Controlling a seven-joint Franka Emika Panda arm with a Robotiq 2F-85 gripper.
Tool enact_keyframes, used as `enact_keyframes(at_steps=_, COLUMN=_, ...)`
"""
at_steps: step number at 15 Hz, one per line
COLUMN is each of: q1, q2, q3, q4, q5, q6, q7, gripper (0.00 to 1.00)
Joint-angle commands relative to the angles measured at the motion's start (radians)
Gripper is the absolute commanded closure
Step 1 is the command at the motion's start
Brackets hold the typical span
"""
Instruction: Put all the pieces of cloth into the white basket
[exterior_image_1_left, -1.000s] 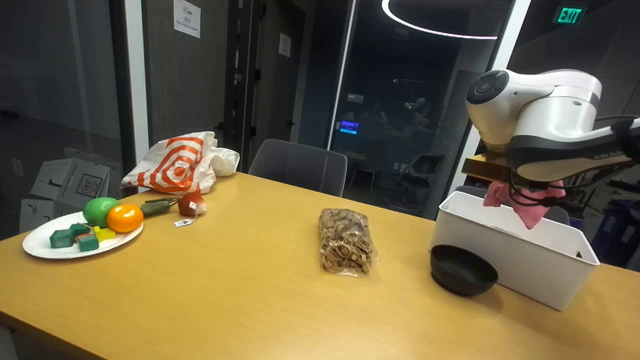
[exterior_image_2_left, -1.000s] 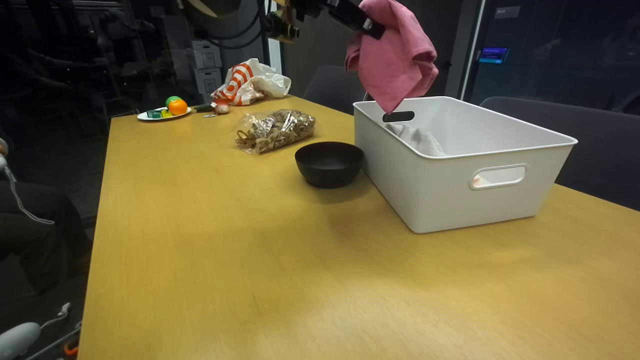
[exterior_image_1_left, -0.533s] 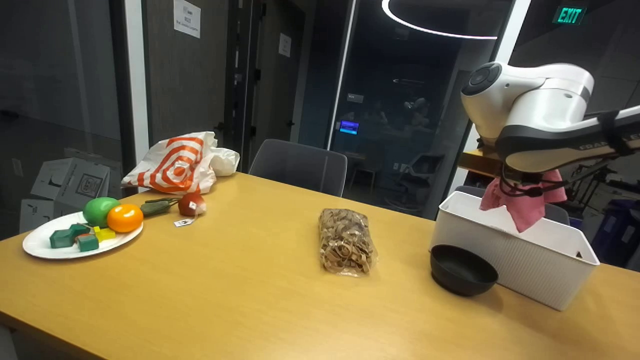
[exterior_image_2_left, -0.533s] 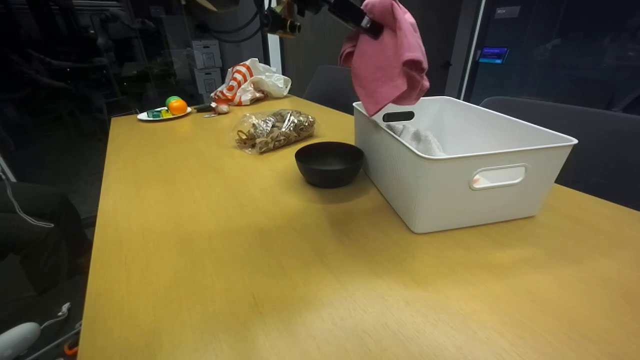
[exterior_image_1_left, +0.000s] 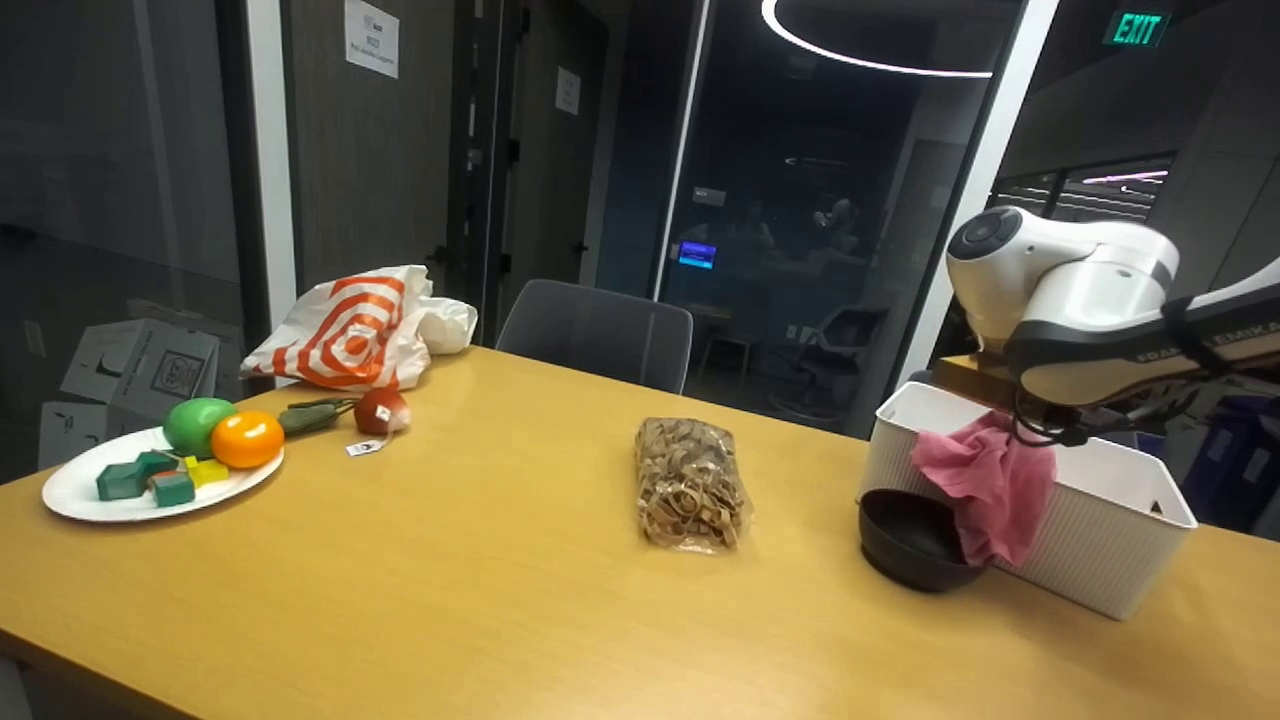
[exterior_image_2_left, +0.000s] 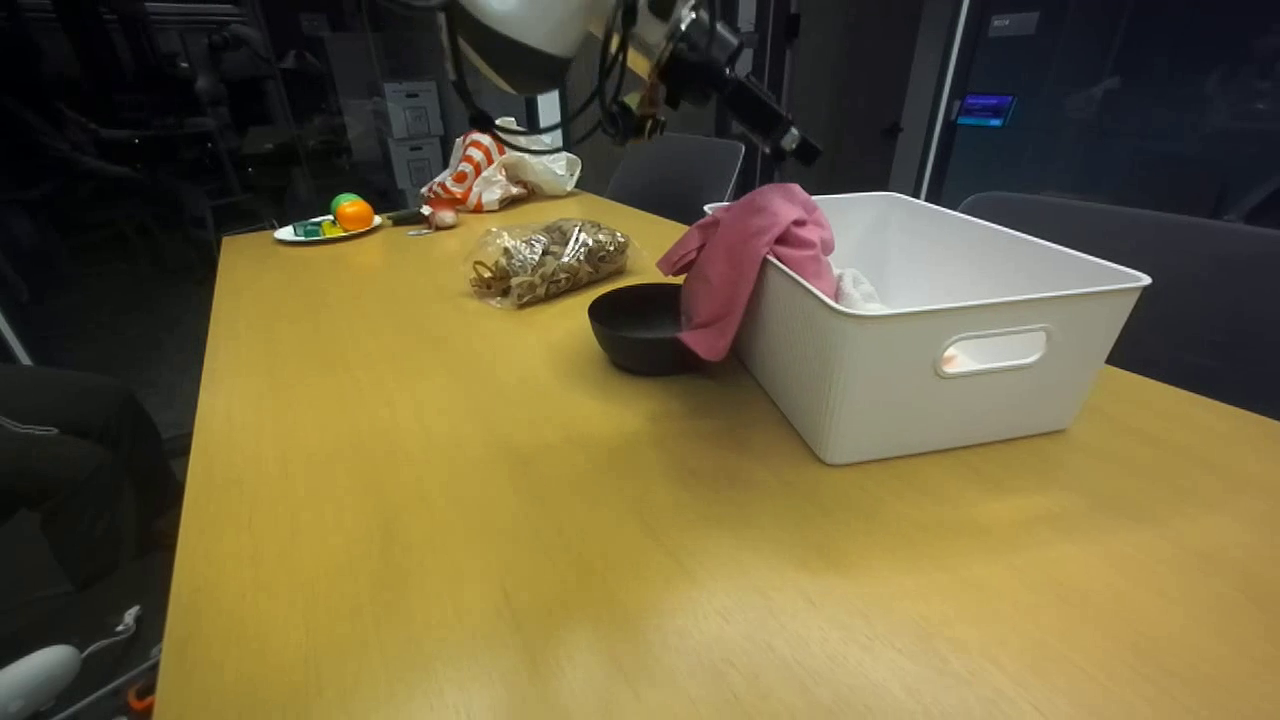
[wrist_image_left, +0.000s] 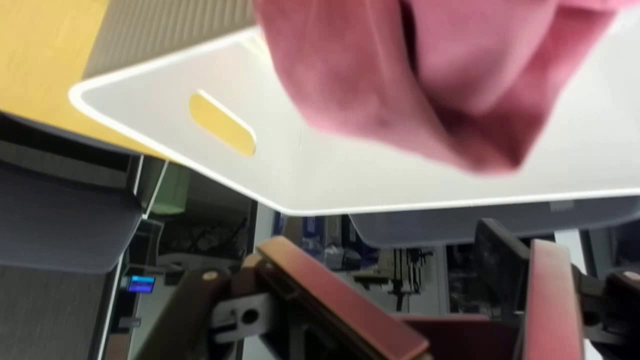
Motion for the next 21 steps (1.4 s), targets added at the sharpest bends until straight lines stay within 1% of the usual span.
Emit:
enact_keyframes(at_steps=1, q1=-0.015, q2=0.042, q3=0.018, q4=-0.030, q5=0.166, q6=0.107, q7=-0.086, gripper=0.00)
enact_keyframes(at_steps=4, q1=-0.023, q2=-0.006, q3=0.026, q4=-0.123, q5=0.296, q6=0.216, q7=-0.206, gripper=0.00)
enact_keyframes(at_steps=6, q1=-0.030, q2=-0.060, q3=0.027, q4=-0.166, q5=0.395, q6=0.276, q7=-0.319, gripper=0.00)
enact_keyframes(at_steps=7, q1=-0.009, q2=-0.078, q3=0.001, q4=-0.185, q5=0.380, q6=0.296, q7=-0.305, gripper=0.00)
enact_keyframes(at_steps=8, q1=-0.005, q2=-0.096, q3=-0.007, q4=-0.201, q5=0.401, q6=0.312, q7=-0.333, gripper=0.00)
enact_keyframes(at_steps=9, q1=-0.002, q2=-0.117, q3=-0.014, q4=-0.220, q5=0.401, q6=0.326, q7=-0.349, gripper=0.25)
enact_keyframes(at_steps=10, q1=0.002, q2=-0.127, q3=-0.019, q4=-0.231, q5=0.401, q6=0.334, q7=-0.359, gripper=0.25)
enact_keyframes(at_steps=12, q1=-0.014, q2=-0.138, q3=-0.023, q4=-0.252, q5=0.445, q6=0.365, q7=-0.423, gripper=0.41)
enact_keyframes(at_steps=16, q1=-0.029, q2=-0.123, q3=-0.062, q4=-0.260, q5=0.514, q6=0.403, q7=-0.547, gripper=0.73)
enact_keyframes(at_steps=19, q1=-0.023, q2=-0.129, q3=-0.097, q4=-0.272, q5=0.504, q6=0.425, q7=-0.580, gripper=0.94)
enact_keyframes(at_steps=20, q1=-0.022, q2=-0.135, q3=-0.105, q4=-0.278, q5=0.501, q6=0.437, q7=-0.587, gripper=0.94)
enact_keyframes(at_steps=21, q1=-0.021, q2=-0.152, q3=-0.112, q4=-0.289, q5=0.494, q6=0.451, q7=-0.588, gripper=0.99)
